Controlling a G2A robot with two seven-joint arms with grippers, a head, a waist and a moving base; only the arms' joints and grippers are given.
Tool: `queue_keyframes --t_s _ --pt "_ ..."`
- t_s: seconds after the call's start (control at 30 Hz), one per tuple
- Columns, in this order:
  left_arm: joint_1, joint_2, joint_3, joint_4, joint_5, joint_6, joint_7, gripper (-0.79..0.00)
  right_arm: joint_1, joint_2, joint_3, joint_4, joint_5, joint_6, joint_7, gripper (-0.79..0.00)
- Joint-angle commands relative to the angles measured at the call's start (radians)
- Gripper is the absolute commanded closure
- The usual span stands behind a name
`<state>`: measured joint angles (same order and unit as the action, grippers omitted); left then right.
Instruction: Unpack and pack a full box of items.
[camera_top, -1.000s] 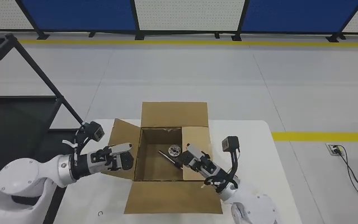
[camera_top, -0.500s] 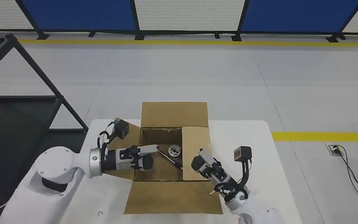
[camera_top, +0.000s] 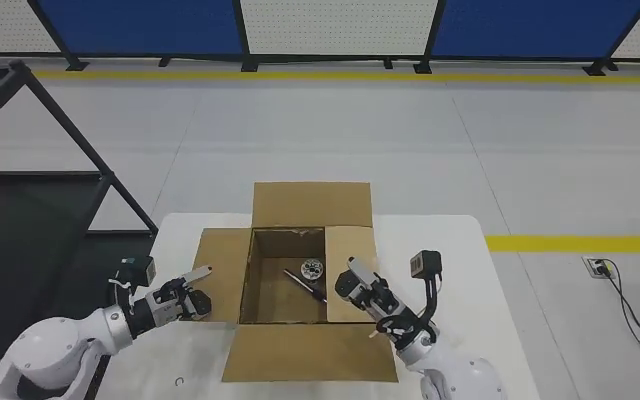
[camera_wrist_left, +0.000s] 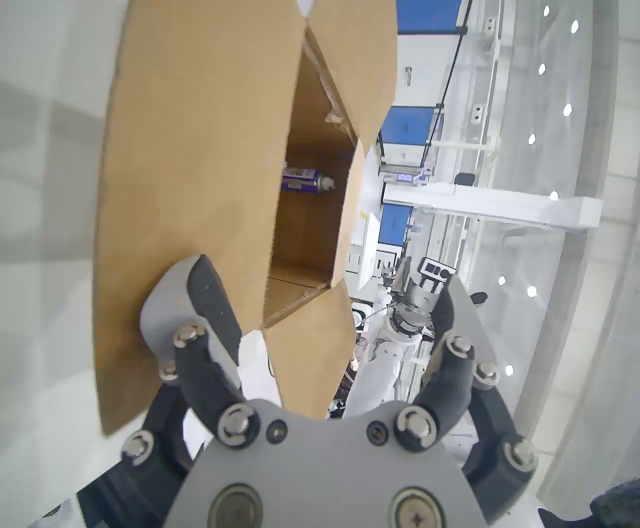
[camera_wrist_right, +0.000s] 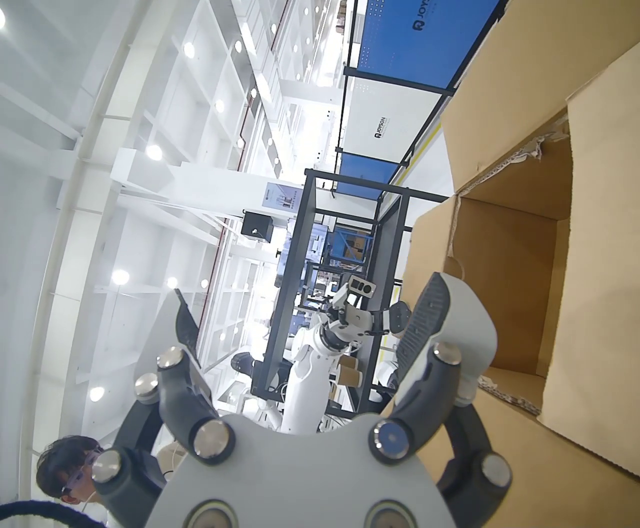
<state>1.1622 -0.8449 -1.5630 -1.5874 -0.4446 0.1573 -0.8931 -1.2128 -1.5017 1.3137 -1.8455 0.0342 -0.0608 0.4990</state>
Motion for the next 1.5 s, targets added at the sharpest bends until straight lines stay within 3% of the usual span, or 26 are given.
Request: queue_keyframes --t_s 0.0,0.17,0.57,0.77,1.1,1.47 --pt "0.026 -0.002 -0.001 -0.001 -0.012 -0.007 0.027 -0.785 0.01 0.001 -0.007 0.006 -0.001 0.004 0.0 -0.785" --pt "0.023 -0.015 0.041 0.03 -0.053 -0.031 0.074 -0.785 0.016 0.005 -0.015 0.004 -0.003 0.006 -0.002 -0.785" --pt "-0.103 -0.049 0.202 0.151 -0.059 -0.035 0.079 -0.785 -0.028 0.019 -0.006 -0.027 -0.002 -0.015 -0.012 -0.785" --pt "-0.128 -0.056 0.228 0.173 -0.047 -0.04 0.075 -0.785 -0.045 0.026 -0.003 -0.039 0.006 -0.027 -0.01 -0.785" --pt "-0.069 -0.041 0.117 0.116 -0.063 -0.057 0.066 -0.785 -0.036 0.034 -0.012 -0.031 0.016 -0.034 -0.006 -0.785" --pt "0.037 -0.007 -0.129 -0.132 -0.077 -0.037 -0.011 -0.785 -0.016 0.042 -0.019 -0.005 0.034 -0.04 0.0 -0.785"
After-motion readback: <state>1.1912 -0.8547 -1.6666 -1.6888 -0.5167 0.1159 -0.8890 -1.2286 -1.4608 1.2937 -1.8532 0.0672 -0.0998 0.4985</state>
